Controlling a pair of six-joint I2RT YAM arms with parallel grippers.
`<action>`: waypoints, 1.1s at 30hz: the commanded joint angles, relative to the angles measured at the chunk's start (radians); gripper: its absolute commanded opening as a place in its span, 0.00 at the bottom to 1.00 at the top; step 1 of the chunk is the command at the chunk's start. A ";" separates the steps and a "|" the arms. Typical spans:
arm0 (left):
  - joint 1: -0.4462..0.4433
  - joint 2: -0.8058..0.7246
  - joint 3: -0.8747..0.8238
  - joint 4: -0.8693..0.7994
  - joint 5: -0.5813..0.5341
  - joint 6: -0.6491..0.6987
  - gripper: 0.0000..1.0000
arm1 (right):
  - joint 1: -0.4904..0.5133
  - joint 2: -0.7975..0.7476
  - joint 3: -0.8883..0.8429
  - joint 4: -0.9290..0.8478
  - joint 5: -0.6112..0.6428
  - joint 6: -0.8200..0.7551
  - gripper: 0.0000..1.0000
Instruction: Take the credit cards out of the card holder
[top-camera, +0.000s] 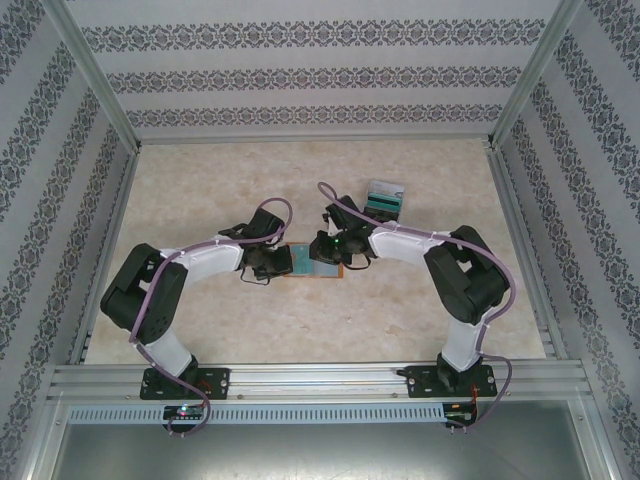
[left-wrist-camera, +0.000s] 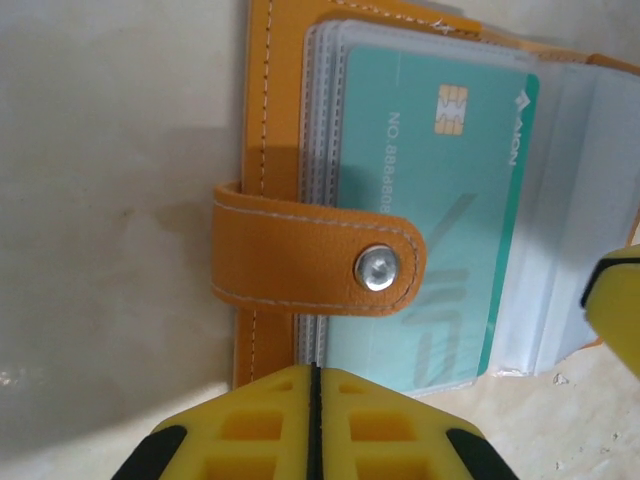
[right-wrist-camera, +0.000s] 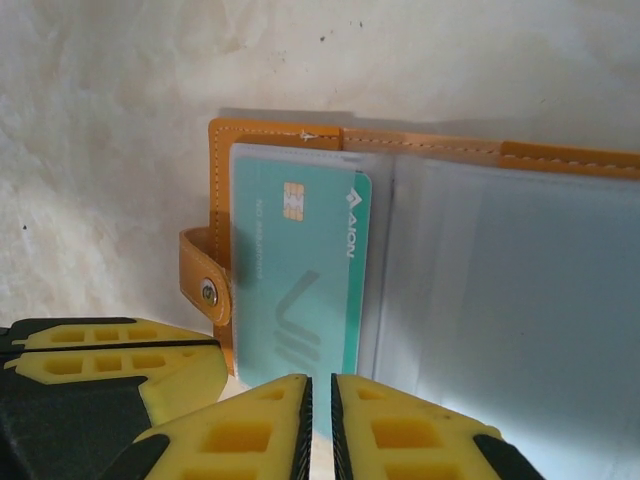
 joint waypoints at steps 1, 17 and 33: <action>0.014 0.017 0.021 0.014 0.007 0.021 0.05 | 0.010 0.030 0.022 0.028 -0.033 0.033 0.15; 0.015 0.027 0.006 0.025 0.018 0.008 0.05 | 0.003 0.079 0.003 0.054 -0.045 0.050 0.15; 0.016 0.027 0.001 0.023 0.019 0.004 0.05 | -0.001 0.054 -0.006 -0.002 0.032 0.044 0.17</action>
